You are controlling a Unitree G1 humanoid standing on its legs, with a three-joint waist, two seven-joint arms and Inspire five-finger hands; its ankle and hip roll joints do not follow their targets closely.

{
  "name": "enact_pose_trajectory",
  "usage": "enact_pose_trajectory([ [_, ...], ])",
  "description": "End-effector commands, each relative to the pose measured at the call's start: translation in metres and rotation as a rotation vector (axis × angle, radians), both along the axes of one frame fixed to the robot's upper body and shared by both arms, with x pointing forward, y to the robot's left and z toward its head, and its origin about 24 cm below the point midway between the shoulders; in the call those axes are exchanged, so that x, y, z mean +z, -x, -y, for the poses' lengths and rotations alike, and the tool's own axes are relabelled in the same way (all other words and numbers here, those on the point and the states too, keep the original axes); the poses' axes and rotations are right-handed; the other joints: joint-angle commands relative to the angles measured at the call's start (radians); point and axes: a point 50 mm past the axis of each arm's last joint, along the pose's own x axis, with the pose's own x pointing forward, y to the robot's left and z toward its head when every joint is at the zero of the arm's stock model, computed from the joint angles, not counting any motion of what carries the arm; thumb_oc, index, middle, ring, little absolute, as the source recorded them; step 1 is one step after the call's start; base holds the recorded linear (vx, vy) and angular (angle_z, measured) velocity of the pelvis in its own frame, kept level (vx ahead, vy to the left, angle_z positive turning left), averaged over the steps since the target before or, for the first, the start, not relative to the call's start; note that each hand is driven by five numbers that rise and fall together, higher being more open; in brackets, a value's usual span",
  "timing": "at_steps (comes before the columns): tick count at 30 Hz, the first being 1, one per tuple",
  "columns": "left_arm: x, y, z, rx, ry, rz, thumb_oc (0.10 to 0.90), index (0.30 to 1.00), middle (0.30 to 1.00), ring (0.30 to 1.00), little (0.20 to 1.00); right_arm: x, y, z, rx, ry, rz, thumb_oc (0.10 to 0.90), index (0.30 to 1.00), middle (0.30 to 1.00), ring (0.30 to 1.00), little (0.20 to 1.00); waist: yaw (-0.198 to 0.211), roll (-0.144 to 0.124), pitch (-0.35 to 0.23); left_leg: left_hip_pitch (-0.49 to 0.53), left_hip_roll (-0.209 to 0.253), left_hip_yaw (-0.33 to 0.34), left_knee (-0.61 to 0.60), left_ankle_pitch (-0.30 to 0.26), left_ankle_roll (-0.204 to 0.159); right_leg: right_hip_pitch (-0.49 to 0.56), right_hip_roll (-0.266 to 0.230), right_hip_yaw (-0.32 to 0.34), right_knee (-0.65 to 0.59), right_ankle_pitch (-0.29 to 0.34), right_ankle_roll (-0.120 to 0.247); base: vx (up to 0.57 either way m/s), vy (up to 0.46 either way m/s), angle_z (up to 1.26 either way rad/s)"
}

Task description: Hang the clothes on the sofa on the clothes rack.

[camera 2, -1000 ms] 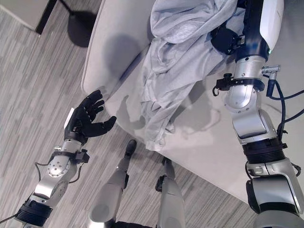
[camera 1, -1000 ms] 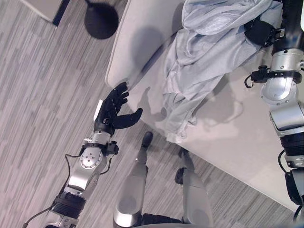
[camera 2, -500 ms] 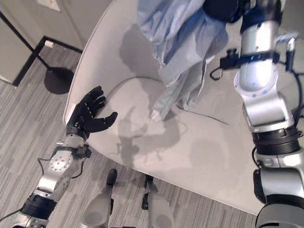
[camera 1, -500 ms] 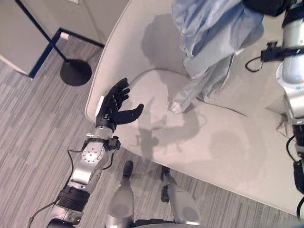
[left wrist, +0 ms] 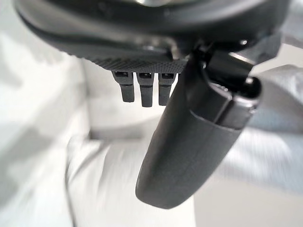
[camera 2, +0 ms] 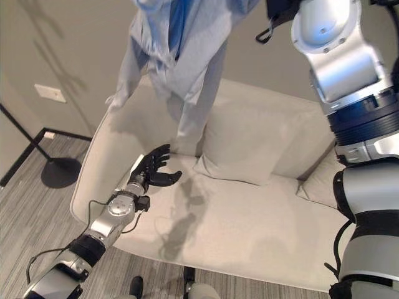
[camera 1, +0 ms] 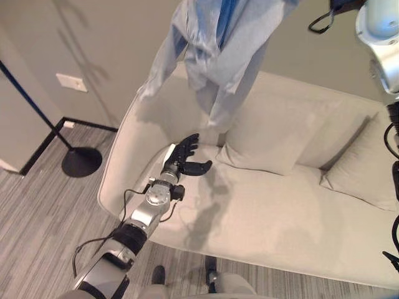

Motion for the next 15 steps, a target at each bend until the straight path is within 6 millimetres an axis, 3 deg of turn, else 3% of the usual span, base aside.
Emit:
enact_pose_trajectory([
  [1,0.042,-0.009,0.0,0.041,-0.025,0.245,0.8,0.9,0.9,0.9,0.9,0.048,0.026,0.014,-0.001,-0.112,0.179,0.4,0.3,0.3,0.3,0.3,0.037,-0.031,-0.149,0.008,0.012,0.026,0.002,-0.101,-0.021,0.149,-0.105,-0.072,0.012,-0.123,0.128,0.0,-0.001,-0.08],
  [7,0.053,0.001,-0.011,0.127,0.066,0.313,0.8,0.9,0.9,0.9,0.9,0.035,0.023,0.018,0.025,-0.116,0.137,0.4,0.3,0.3,0.3,0.3,0.055,-0.037,-0.153,0.021,0.016,0.02,0.002,-0.101,-0.022,0.171,-0.102,-0.083,0.011,-0.132,0.123,0.0,-0.004,0.0],
  [15,0.051,0.002,0.001,0.082,0.095,0.295,0.8,0.9,0.9,0.9,0.9,0.021,0.024,-0.001,0.137,-0.066,0.095,0.4,0.3,0.3,0.3,0.3,0.057,-0.032,-0.149,0.035,0.023,0.02,0.002,-0.099,-0.026,0.183,-0.1,-0.087,0.013,-0.138,0.117,-0.02,-0.018,0.06],
])
